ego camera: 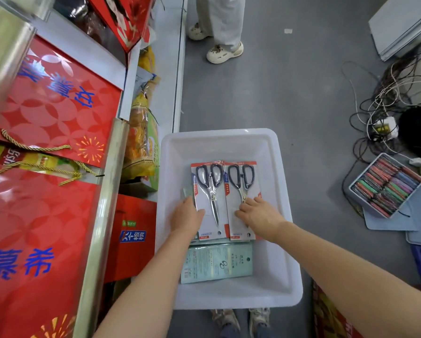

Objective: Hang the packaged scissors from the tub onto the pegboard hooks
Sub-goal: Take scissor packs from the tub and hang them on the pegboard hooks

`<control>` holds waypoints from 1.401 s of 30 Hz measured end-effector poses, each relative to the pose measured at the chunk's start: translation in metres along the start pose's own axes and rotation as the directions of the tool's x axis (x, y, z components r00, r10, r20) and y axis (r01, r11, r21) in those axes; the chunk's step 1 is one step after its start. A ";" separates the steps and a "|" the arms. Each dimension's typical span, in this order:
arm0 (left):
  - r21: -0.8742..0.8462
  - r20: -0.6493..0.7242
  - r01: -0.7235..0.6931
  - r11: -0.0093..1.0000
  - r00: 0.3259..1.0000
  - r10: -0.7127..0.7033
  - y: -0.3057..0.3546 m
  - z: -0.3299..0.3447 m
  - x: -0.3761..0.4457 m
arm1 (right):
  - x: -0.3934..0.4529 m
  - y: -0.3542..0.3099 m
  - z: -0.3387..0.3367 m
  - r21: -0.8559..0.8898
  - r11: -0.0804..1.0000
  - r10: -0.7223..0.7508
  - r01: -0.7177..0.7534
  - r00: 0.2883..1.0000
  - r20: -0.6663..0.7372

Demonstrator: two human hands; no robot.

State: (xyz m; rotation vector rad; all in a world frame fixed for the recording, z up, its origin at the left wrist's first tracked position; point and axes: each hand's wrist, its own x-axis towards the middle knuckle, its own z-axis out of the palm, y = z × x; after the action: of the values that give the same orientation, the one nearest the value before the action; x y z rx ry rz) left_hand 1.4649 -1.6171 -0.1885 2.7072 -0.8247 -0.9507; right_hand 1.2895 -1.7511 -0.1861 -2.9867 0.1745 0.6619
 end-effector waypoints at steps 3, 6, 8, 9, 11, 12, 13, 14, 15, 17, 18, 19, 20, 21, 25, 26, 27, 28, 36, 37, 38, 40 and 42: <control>-0.157 -0.025 0.141 0.978 0.989 -0.146 0.008 0.008 0.005 | -0.005 -0.005 0.006 0.090 0.992 0.088 -0.092 0.995 0.045; -0.276 -0.074 0.204 0.939 0.970 -0.233 0.016 0.004 0.007 | -0.006 -0.003 0.012 0.172 0.979 0.123 -0.112 0.991 -0.056; -0.294 -0.111 0.182 0.938 0.969 -0.223 0.024 -0.013 0.005 | -0.001 0.002 0.008 0.232 0.963 0.187 -0.133 0.955 -0.229; -0.246 -0.132 0.144 0.959 0.975 -0.180 0.028 -0.025 0.003 | 0.004 0.004 -0.001 0.252 0.958 0.209 -0.134 0.931 -0.299; -0.039 -0.132 0.031 0.999 0.991 -0.036 0.039 -0.056 -0.005 | 0.015 0.010 -0.028 0.245 0.963 0.212 -0.113 0.880 -0.425; 0.066 -0.120 -0.037 0.997 0.992 0.044 0.044 -0.073 -0.009 | 0.022 0.013 -0.042 0.225 0.970 0.188 -0.089 0.861 -0.473; 0.165 -0.100 -0.107 0.980 0.987 0.124 0.050 -0.089 -0.010 | 0.027 0.016 -0.056 0.220 0.974 0.166 -0.062 0.855 -0.492; 0.257 -0.070 -0.180 0.950 0.976 0.204 0.056 -0.104 -0.011 | 0.033 0.018 -0.067 0.259 0.965 0.157 -0.028 0.857 -0.490; 0.326 -0.029 -0.260 0.909 0.958 0.285 0.061 -0.118 -0.010 | 0.036 0.020 -0.075 0.335 0.942 0.179 -0.006 0.855 -0.487; 0.350 0.085 -0.418 0.838 0.905 0.416 0.071 -0.140 -0.006 | 0.035 0.024 -0.089 0.523 0.853 0.272 0.008 0.847 -0.456; 0.324 0.151 -0.477 0.817 0.878 0.454 0.077 -0.148 -0.006 | 0.032 0.025 -0.093 0.568 0.823 0.294 0.019 0.842 -0.453; 0.307 0.205 -0.522 0.796 0.853 0.480 0.082 -0.153 -0.004 | 0.029 0.026 -0.096 0.599 0.800 0.307 0.022 0.844 -0.441; 0.319 0.239 -0.552 0.771 0.834 0.498 0.088 -0.157 -0.003 | 0.024 0.026 -0.097 0.649 0.760 0.333 0.010 0.852 -0.404; 0.363 0.234 -0.570 0.737 0.821 0.520 0.092 -0.162 -0.001 | 0.019 0.025 -0.099 0.708 0.705 0.380 -0.029 0.859 -0.343; 0.278 -0.455 -0.563 0.779 0.637 0.622 0.092 -0.171 0.011 | -0.001 0.032 -0.100 0.908 0.393 0.664 -0.144 0.728 -0.172; 0.091 -0.703 -0.555 0.827 0.552 0.448 0.085 -0.165 0.012 | -0.006 0.037 -0.099 0.938 0.315 0.725 -0.148 0.675 -0.137; -0.096 -0.837 -0.520 0.849 0.503 0.214 0.076 -0.152 0.013 | -0.013 0.042 -0.098 0.957 0.249 0.775 -0.150 0.624 -0.104; -0.243 -0.847 -0.435 0.867 0.531 0.029 0.070 -0.132 0.012 | -0.020 0.047 -0.096 0.969 0.197 0.811 -0.148 0.580 -0.076; -0.131 0.138 0.161 0.978 0.980 -0.143 0.083 0.066 -0.020 | -0.057 0.063 -0.070 0.996 -0.063 0.917 -0.058 0.390 0.080; -0.100 0.100 0.172 0.980 0.982 -0.162 0.089 0.072 -0.018 | -0.060 0.063 -0.066 0.996 -0.076 0.921 -0.047 0.380 0.088; -0.061 0.056 0.185 0.981 0.982 -0.182 0.094 0.075 -0.016 | -0.062 0.063 -0.063 0.996 -0.085 0.923 -0.038 0.372 0.093; -0.009 -0.050 0.239 0.971 0.970 -0.240 0.098 0.078 -0.015 | -0.066 0.060 -0.058 0.994 -0.104 0.925 -0.026 0.364 0.107; 0.004 -0.067 0.311 0.950 0.948 -0.310 0.099 0.079 -0.013 | -0.069 0.057 -0.055 0.993 -0.111 0.926 -0.038 0.358 0.117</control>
State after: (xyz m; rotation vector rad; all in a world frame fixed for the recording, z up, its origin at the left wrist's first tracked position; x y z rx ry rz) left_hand 1.3636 -1.6896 -0.2121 2.9190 -0.3986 -0.9067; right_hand 1.2432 -1.8065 -0.1102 -1.3883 1.4479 -0.6140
